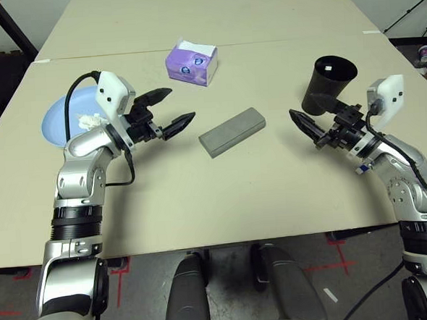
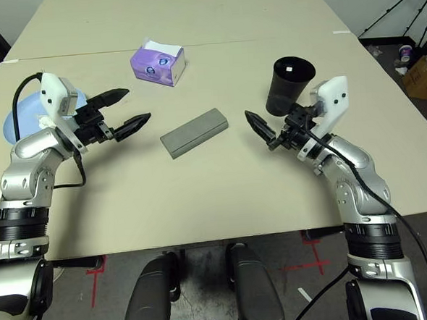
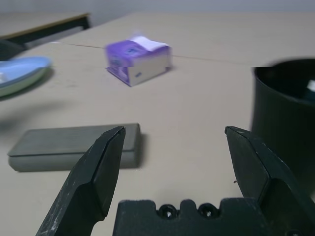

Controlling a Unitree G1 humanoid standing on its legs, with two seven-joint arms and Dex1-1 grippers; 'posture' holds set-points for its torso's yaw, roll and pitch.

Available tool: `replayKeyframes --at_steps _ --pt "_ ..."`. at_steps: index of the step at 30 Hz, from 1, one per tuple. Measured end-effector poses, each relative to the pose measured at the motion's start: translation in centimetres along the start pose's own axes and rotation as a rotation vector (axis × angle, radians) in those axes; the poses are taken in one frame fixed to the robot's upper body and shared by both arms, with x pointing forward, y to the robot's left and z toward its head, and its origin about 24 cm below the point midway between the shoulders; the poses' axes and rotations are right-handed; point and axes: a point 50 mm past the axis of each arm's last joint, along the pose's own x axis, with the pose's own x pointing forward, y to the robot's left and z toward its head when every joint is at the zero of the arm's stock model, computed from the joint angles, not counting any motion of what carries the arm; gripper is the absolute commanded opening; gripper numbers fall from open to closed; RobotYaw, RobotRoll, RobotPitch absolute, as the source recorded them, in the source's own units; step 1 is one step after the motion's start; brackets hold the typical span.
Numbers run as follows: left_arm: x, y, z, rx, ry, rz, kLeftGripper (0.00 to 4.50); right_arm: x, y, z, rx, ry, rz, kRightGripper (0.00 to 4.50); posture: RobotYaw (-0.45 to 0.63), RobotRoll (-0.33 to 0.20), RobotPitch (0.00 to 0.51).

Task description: Organize and tidy the items on the table.

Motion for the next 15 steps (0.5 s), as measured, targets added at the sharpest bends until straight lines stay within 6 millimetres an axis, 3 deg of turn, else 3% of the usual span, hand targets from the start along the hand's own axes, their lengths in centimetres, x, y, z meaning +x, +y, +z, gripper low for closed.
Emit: replayKeyframes --at_steps 10,15 --pt "0.6 -0.5 -0.8 -0.031 -0.009 -0.020 4.47 -2.6 -1.9 -0.5 -0.003 0.047 -0.081 4.50 -0.10 0.000 0.134" --pt "1.5 -1.3 -1.1 -0.039 0.004 -0.132 4.47 -3.4 -2.7 0.8 -0.096 0.095 -0.030 4.50 -0.13 0.000 0.142"
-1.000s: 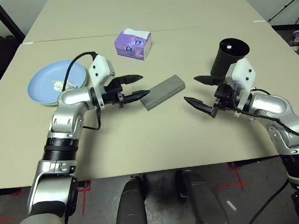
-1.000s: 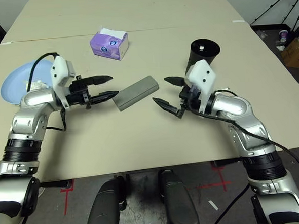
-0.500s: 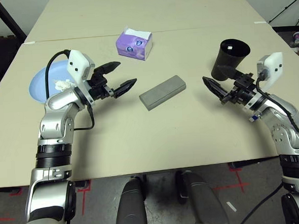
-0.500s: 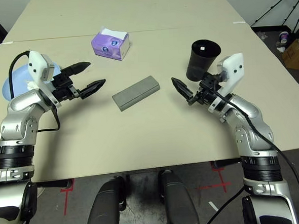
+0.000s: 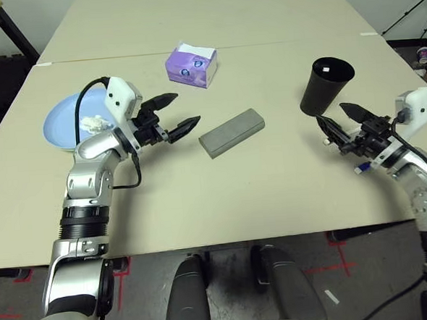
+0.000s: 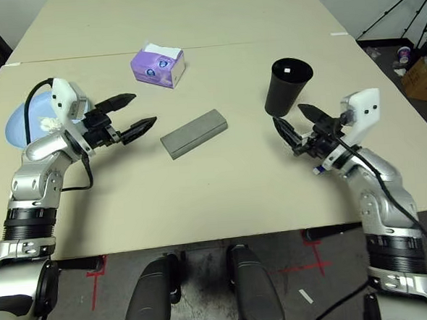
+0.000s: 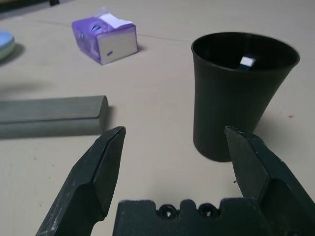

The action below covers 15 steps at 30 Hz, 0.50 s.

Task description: Organize and tidy the items on the table.

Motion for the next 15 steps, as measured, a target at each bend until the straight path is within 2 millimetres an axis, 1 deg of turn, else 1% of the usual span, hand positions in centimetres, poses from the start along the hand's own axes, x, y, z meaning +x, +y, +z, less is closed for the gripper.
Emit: replayKeyframes --at_steps 5,7,9,12,15 --pt "1.0 -1.2 -0.6 -0.004 0.026 -0.158 4.47 -0.4 -1.1 1.8 -0.138 0.047 0.081 4.50 -0.15 0.000 0.145" --pt "1.4 -1.5 -0.8 -0.004 0.029 -0.201 4.47 -0.3 -1.2 2.4 -0.205 0.083 0.142 4.50 -0.16 0.000 0.146" --pt "1.9 -1.6 -0.8 0.000 0.026 -0.228 4.47 -0.3 -1.3 2.6 -0.273 0.138 0.214 4.50 -0.17 0.000 0.145" --pt "2.4 -1.8 -0.8 0.005 0.012 -0.256 4.47 -0.3 -1.4 3.1 -0.420 0.260 0.353 4.50 -0.16 0.000 0.148" --pt "2.9 -2.2 -1.1 -0.003 0.006 -0.266 4.47 -0.3 -2.1 3.8 -0.566 0.391 0.480 4.50 -0.15 0.000 0.151"
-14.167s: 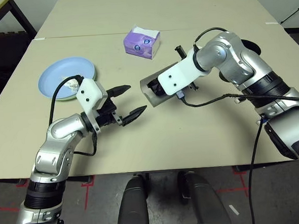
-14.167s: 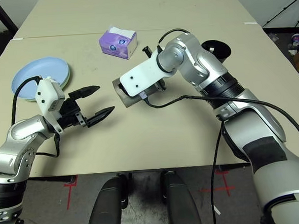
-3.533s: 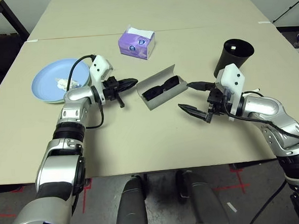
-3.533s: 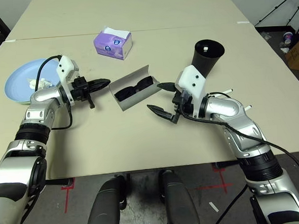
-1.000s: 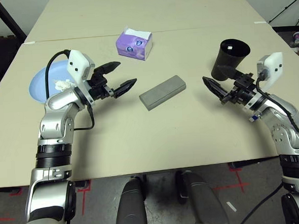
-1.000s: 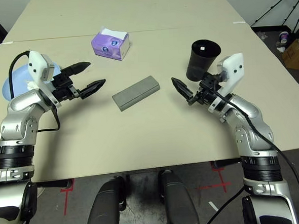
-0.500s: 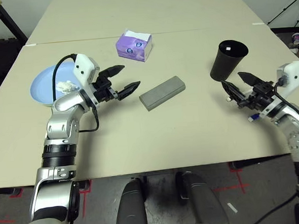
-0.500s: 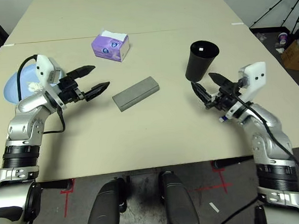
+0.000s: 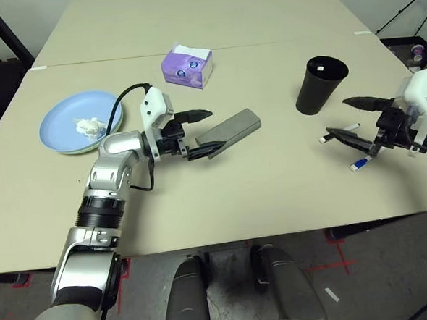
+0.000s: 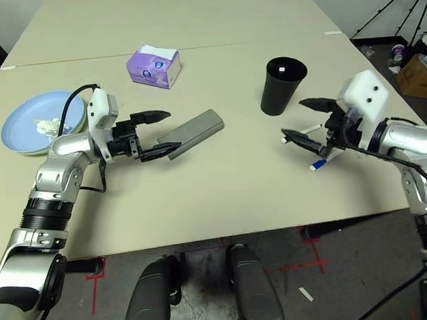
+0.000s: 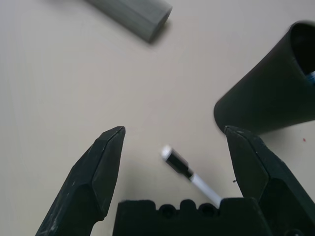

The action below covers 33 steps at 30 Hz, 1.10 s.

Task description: Organize and tidy the items on the table.

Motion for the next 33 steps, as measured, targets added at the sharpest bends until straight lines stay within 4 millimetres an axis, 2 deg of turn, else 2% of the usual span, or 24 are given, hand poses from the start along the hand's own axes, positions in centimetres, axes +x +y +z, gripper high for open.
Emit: replayKeyframes --at_steps 9,15,20,27,33 --pt "0.5 -0.4 -0.3 0.003 -0.016 0.015 4.47 -0.3 -2.0 0.2 -0.291 0.245 0.295 4.50 -0.10 0.000 0.163" --pt "0.4 -0.9 -0.5 0.007 -0.018 0.028 4.47 0.6 -2.8 0.2 -0.451 0.370 0.456 4.50 -0.11 0.000 0.182" --pt "0.2 -0.7 -0.4 0.006 -0.008 0.034 4.47 2.0 -2.2 0.3 -0.538 0.415 0.561 4.50 -0.11 0.000 0.199" --pt "0.3 -0.1 0.6 0.024 -0.004 0.033 4.47 2.5 -1.6 0.9 -0.610 0.467 0.635 4.50 -0.13 0.000 0.223" --pt "0.3 0.3 1.1 0.033 0.001 0.033 4.47 3.0 -1.2 0.9 -0.666 0.505 0.672 4.50 -0.12 0.000 0.224"
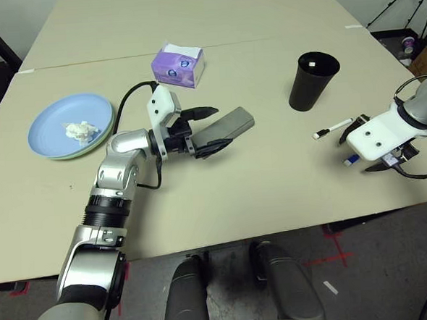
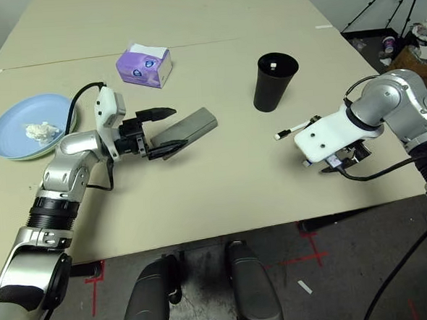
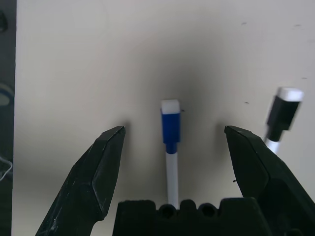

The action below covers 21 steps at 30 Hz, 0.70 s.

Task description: Organize and tidy the items on the table.

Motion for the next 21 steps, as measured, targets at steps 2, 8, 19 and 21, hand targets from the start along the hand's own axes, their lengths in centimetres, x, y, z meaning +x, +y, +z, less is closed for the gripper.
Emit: replayKeyframes --at_steps 2,8,19,21 --pt "-0.1 0.0 0.0 -0.001 0.005 0.001 4.47 0.4 -0.1 0.2 -0.027 0.005 0.013 4.50 -0.11 0.000 0.226" --pt "-0.3 0.1 0.0 -0.001 0.015 0.005 4.47 1.1 -0.8 0.2 -0.072 0.017 0.000 4.50 -0.10 0.000 0.229" --pt "-0.7 0.1 -0.3 -0.013 0.033 0.013 4.49 1.5 -1.0 0.1 -0.090 0.019 0.006 4.35 -0.09 0.000 0.226" --pt "-0.7 0.0 -0.4 -0.016 0.034 0.014 4.50 1.6 -1.0 0.1 -0.090 0.018 0.010 4.00 -0.09 0.000 0.226"
